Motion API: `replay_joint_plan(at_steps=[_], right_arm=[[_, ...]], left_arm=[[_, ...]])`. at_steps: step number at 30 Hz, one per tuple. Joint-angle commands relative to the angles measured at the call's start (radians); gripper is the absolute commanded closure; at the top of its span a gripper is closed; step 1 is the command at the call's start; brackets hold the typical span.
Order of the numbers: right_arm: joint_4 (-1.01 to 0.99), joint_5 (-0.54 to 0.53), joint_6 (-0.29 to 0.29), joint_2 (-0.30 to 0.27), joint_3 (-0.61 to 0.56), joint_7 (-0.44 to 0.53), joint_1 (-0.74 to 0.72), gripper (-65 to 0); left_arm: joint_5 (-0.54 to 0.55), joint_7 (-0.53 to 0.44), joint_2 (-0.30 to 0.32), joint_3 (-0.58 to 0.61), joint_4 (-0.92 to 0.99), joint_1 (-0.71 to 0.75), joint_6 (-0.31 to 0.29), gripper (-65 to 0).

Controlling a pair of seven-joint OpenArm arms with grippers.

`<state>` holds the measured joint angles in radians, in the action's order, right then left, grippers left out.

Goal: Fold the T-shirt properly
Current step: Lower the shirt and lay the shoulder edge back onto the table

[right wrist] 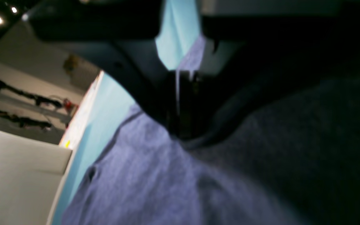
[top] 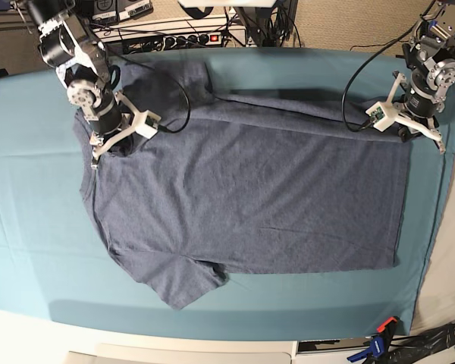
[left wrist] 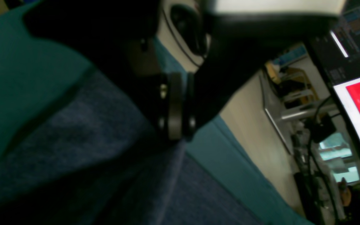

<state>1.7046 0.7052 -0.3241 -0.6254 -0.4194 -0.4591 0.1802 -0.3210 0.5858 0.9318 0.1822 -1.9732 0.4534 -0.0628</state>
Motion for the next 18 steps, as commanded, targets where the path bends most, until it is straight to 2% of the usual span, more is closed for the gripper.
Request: replay_joint_plan(at_steps=[1,12,18], right_arm=[[0.006,0.012,0.019,-0.014,0.008,0.006,-0.027,0.0],[0.003,0.009,0.024,-0.015,0.008,-0.017,-0.066,0.0],[0.003,0.010,0.101,-0.015,0.008,-0.039,-0.067,0.0]], left_arm=[[-0.010,-0.003,0.018,-0.008,-0.011,-0.005,0.013,0.0],[-0.011,0.027,0.018,-0.008,-0.009,-0.005,0.013,0.0],[-0.005,0.035,0.018,-0.008,0.011,-0.004,0.013,0.0]])
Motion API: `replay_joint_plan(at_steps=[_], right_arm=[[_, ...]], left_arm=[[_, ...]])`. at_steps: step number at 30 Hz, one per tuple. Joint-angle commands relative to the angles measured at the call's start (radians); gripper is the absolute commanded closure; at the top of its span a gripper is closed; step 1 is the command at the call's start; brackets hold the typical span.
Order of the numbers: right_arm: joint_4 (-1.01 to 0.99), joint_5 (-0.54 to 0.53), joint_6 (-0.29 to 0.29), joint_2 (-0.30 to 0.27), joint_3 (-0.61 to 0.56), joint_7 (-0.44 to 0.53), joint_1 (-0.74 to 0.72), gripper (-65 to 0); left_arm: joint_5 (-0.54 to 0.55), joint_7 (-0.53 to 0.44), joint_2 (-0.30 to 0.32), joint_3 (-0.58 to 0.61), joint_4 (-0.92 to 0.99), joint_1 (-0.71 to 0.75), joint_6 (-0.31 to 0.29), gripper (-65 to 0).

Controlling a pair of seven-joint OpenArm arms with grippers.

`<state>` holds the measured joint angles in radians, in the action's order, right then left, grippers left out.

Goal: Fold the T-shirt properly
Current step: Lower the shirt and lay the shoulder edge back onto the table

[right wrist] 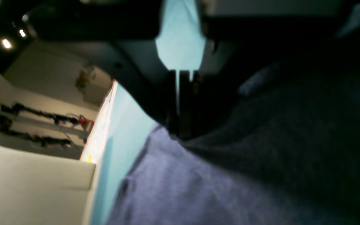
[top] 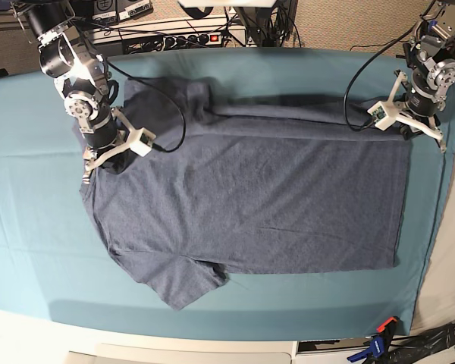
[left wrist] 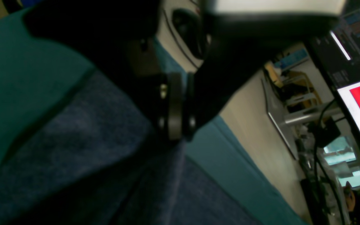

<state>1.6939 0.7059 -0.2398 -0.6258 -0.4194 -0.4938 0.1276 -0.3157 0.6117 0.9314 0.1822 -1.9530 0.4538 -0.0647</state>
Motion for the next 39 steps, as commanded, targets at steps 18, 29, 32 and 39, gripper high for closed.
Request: replay_joint_plan(at_steps=[18,29,32,39], right_arm=[[0.013,-0.002,0.021,-0.014,0.008,0.027,-0.042,0.0],[0.013,-0.034,0.019,-0.014,0.008,0.027,-0.067,0.0],[0.013,-0.034,0.019,-0.014,0.008,0.026,-0.066,0.0],[0.013,-0.037,0.019,-0.014,0.008,0.025,-0.066,0.0]], left_arm=[[0.040,-0.097,0.020,-0.008,-0.005,-0.006,-0.069,0.0],[0.035,-0.108,0.096,-0.008,-0.005,-0.010,-0.079,0.0],[0.036,-0.108,0.102,-0.008,-0.005,-0.024,-0.079,0.0],[0.076,-0.113,0.102,-0.008,-0.005,-0.075,-0.080,0.0]])
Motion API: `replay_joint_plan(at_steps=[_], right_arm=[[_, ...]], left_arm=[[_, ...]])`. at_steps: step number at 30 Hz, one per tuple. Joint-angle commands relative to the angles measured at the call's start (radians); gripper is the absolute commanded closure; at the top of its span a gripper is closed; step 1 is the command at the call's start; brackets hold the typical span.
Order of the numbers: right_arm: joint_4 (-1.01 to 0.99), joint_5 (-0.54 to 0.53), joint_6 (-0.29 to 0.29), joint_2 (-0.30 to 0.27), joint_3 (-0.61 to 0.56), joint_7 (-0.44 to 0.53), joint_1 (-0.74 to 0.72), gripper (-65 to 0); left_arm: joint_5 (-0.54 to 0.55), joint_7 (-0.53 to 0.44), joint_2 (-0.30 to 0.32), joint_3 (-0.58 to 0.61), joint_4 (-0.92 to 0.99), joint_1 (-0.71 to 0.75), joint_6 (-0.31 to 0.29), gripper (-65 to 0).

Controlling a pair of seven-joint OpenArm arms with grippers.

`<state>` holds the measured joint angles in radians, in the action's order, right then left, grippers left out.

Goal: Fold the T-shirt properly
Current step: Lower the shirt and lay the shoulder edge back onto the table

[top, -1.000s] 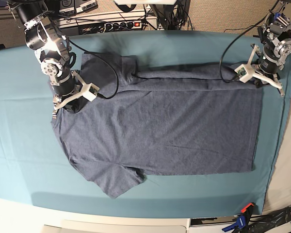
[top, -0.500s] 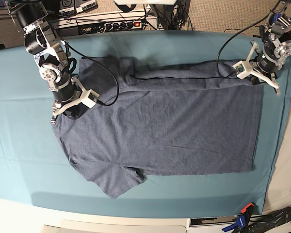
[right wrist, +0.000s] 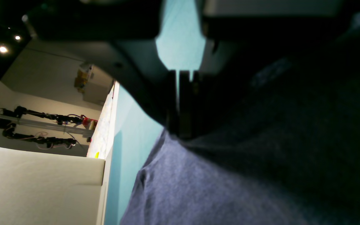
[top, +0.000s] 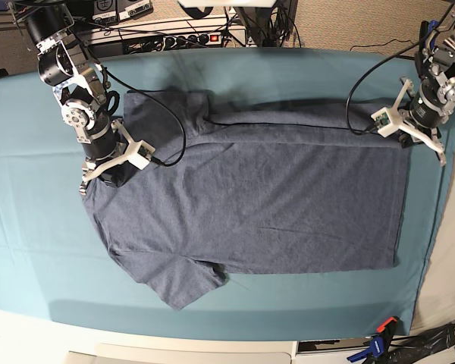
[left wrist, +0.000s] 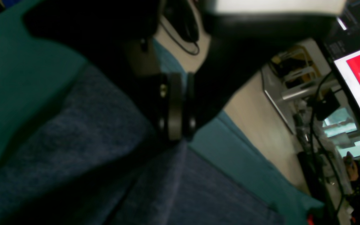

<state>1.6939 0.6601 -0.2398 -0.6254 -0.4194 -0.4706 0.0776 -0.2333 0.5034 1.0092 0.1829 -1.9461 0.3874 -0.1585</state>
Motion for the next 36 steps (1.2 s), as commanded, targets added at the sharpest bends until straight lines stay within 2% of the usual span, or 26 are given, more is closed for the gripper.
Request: replay_joint_plan(at_steps=[1,5,16,25,30,36], right_arm=[[0.013,0.009,0.019,-0.014,0.008,0.002,-0.016,0.0],[0.013,0.009,0.019,-0.014,0.008,0.002,-0.017,0.0],[0.013,0.009,0.019,-0.014,0.008,0.001,-0.017,0.0],[0.013,0.010,0.021,-0.014,0.008,-0.004,-0.017,0.0],[0.013,0.010,0.092,-0.014,0.008,-0.032,-0.018,0.0],[0.013,0.010,0.095,-0.014,0.008,-0.042,-0.017,0.0]], left_arm=[[-0.005,-0.007,0.024,-0.008,-0.012,-0.011,0.009,0.0],[0.030,-0.017,0.024,-0.008,-0.012,-0.022,-0.025,0.0],[0.053,-0.034,0.025,-0.008,-0.011,-0.066,-0.024,0.0],[0.078,-0.052,0.024,-0.008,0.028,-0.080,-0.052,0.0],[0.079,-0.057,0.024,-0.008,0.070,-0.097,-0.051,0.0],[0.106,-0.059,0.024,-0.008,0.071,-0.114,-0.050,0.0]])
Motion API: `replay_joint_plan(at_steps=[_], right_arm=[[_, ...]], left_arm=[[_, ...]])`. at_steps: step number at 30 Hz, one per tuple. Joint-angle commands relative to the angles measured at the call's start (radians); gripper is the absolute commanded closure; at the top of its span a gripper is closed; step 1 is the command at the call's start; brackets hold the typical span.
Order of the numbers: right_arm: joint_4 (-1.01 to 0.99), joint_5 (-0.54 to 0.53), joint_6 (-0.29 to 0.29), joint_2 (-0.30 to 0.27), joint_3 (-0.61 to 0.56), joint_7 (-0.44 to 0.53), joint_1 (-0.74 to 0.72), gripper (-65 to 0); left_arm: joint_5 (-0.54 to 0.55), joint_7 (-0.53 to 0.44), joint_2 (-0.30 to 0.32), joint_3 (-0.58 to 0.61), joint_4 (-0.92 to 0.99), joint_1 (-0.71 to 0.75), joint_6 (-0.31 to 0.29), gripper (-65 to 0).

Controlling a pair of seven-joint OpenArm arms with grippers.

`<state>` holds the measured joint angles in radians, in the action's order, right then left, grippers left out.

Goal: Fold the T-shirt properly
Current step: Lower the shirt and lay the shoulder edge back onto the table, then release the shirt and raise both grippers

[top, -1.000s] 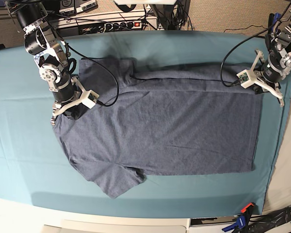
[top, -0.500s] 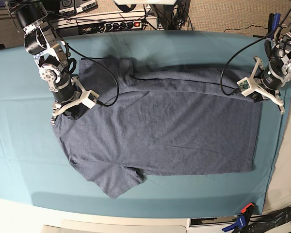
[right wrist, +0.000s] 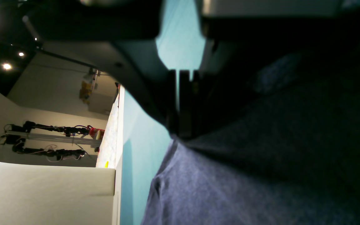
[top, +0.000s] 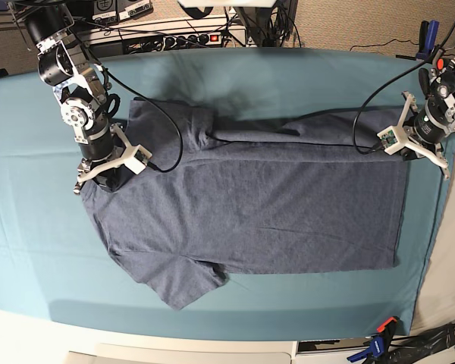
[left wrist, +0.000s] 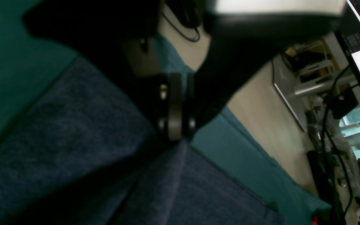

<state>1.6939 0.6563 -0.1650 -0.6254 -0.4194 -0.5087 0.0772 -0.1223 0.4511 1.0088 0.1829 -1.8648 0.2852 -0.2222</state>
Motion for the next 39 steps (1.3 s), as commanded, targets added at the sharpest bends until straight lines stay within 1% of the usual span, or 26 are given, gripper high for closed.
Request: replay_joint_plan(at_steps=[1,7,21,24,25,27,28,29,30,36,39], right_arm=[[0.013,0.013,0.020,-0.014,0.008,-0.004,-0.016,0.0],[0.013,0.013,0.019,-0.014,0.008,-0.003,-0.016,0.0],[0.013,0.013,0.018,-0.014,0.008,0.003,-0.016,0.0],[0.013,0.012,-0.012,-0.014,0.008,0.003,-0.016,0.0],[0.013,0.002,-0.021,-0.014,0.008,0.002,-0.016,-2.3],[0.013,-0.034,-0.025,-0.014,0.008,-0.005,-0.016,-19.3],[0.013,-0.044,-0.025,-0.014,0.008,-0.010,-0.016,-25.8],[0.013,-0.043,-0.025,-0.015,0.008,-0.016,-0.016,-28.7],[0.013,-0.042,-0.024,-0.015,0.008,-0.025,-0.014,-28.8],[0.016,-0.006,-0.013,-0.022,0.008,-0.090,-0.005,-28.8],[0.051,-0.005,-0.010,-0.038,0.008,-0.119,0.018,-28.8]], left_arm=[[-0.003,-0.007,0.024,-0.008,-0.011,-0.011,0.013,0.0],[0.038,-0.013,0.024,-0.008,-0.011,-0.011,0.010,0.0],[0.049,-0.026,0.022,-0.008,-0.011,-0.011,0.010,0.0],[0.050,-0.025,0.022,-0.008,-0.011,-0.011,0.010,0.0],[0.049,-0.025,0.022,-0.008,-0.011,-0.011,0.010,-5.3],[0.049,-0.024,0.022,-0.008,-0.011,-0.011,0.010,-17.8],[0.049,-0.022,0.022,-0.008,-0.011,-0.011,0.010,-23.1],[0.049,-0.022,0.022,-0.008,-0.011,-0.011,0.010,-26.3],[0.049,-0.018,0.022,-0.008,-0.011,-0.011,0.011,-27.1],[0.048,0.014,0.022,-0.008,-0.019,-0.011,0.015,-27.1],[0.049,0.074,0.022,-0.008,-0.063,-0.011,0.022,-27.1]])
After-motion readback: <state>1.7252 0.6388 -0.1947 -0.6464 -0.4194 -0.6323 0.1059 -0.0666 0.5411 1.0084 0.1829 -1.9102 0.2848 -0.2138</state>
